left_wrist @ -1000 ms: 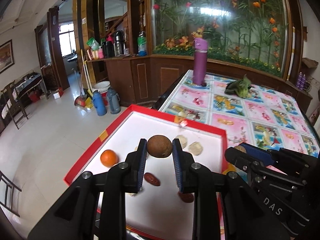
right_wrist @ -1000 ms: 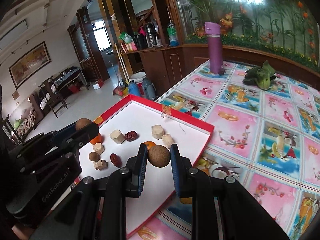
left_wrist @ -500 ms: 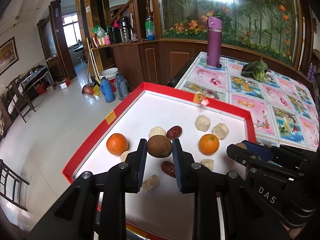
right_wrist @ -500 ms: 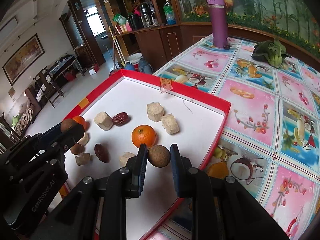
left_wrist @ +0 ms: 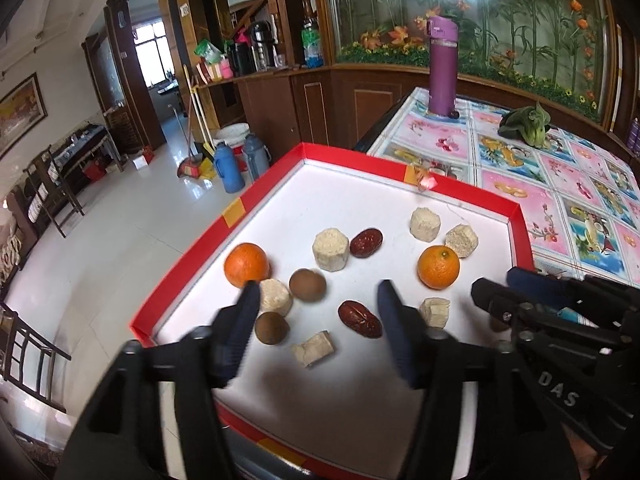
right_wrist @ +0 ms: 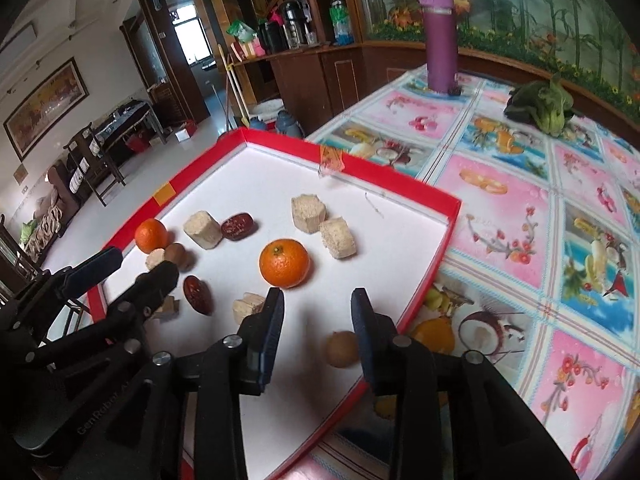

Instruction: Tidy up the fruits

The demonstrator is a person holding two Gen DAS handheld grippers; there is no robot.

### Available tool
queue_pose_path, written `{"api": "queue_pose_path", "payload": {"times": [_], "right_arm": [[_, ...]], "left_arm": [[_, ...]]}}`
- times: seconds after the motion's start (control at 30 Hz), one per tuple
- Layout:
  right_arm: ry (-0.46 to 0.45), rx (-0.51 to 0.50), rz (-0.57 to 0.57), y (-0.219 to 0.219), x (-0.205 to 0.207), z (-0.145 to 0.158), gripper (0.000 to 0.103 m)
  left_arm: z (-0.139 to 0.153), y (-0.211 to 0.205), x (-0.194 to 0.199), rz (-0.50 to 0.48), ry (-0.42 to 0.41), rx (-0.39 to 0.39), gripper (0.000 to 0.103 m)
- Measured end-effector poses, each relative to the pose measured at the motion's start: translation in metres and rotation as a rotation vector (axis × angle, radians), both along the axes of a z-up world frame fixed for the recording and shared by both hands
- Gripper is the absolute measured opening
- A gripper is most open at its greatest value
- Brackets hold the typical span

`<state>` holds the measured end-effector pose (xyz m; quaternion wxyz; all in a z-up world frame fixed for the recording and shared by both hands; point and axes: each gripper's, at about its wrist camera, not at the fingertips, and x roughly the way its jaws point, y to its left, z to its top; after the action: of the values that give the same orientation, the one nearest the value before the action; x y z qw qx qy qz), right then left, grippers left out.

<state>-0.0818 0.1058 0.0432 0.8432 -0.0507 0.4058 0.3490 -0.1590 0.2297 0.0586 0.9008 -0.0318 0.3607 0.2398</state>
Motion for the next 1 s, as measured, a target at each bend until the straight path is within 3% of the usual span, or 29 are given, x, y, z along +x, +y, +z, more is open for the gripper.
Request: {"api": "queue_pose_path", "payload": {"times": [0.13, 0.4, 0.6, 1.0], "right_arm": [[-0.075, 0.028, -0.001, -0.014, -0.014, 0.022, 0.038], [-0.26, 0.079, -0.024, -0.048, -0.05, 0.068, 0.06], [-0.366, 0.124, -0.036, -0.069, -0.077, 0.094, 0.079], [-0.433, 0.209, -0.072, -0.099, -0.094, 0.116, 0.081]], "left_arm": [[0.013, -0.003, -0.009, 0.018, -0.038, 0.008, 0.079], [0.056, -0.02, -0.044, 0.045, -0.163, 0.058, 0.102], [0.084, -0.034, -0.064, 0.042, -0.213, 0.082, 0.103], [0.114, -0.051, -0.091, 0.043, -0.261, 0.078, 0.103]]}}
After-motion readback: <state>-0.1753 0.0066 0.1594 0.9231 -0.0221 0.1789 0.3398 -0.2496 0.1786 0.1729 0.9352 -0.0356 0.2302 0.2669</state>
